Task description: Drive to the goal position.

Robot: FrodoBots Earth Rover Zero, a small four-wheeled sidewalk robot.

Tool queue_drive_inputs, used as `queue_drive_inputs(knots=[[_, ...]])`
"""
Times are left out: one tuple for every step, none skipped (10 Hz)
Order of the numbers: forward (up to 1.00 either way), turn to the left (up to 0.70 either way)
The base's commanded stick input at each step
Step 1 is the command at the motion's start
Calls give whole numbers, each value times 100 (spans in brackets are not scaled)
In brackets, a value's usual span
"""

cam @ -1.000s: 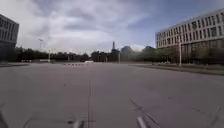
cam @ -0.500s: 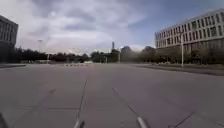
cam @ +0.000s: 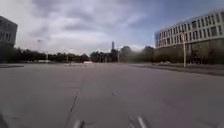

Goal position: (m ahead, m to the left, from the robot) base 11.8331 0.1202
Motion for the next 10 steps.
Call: queue_drive_inputs(knots=[[100, 0], [100, 0], [100, 0], [100, 0], [100, 0], [100, 0], [100, 0], [100, 0], [100, 0], [100, 0]])
